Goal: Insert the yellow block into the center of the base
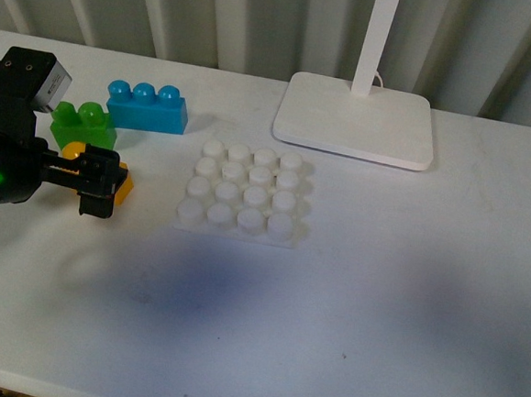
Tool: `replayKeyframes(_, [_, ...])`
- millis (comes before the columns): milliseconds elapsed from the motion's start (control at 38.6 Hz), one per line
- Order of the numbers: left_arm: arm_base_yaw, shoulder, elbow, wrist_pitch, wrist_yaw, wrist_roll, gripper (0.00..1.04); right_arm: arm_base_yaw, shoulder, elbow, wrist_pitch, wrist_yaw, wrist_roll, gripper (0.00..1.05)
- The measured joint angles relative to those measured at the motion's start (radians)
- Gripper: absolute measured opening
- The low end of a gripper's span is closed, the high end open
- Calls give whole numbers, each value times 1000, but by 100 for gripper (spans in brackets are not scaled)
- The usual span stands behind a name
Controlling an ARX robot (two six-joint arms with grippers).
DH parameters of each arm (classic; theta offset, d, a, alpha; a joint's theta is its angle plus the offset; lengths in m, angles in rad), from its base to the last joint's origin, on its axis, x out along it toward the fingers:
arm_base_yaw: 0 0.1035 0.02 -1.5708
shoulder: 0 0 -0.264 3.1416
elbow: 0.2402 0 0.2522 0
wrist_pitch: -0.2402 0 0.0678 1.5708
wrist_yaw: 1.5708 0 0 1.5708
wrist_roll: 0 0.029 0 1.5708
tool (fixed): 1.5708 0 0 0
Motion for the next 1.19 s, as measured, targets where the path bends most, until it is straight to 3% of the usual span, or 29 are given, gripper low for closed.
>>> replayKeyframes(156, [0,3,3,0,0,0,98,0,0,0,0,0,0,95])
replayKeyframes(311, [-3,3,5,0,-1,1,70,0,0,0,0,0,0,95])
replayKeyframes(389, [-5,3,6,0,-2,1,67,0,0,0,0,0,0,95])
replayKeyframes(881, [-44,-138,-68,-16,-47,-34,66,0,0,0,0,0,0,95])
replayKeyframes(1192, [-225,-254,-79,-121,-200,-163,66,0,0,0,0,0,0,95])
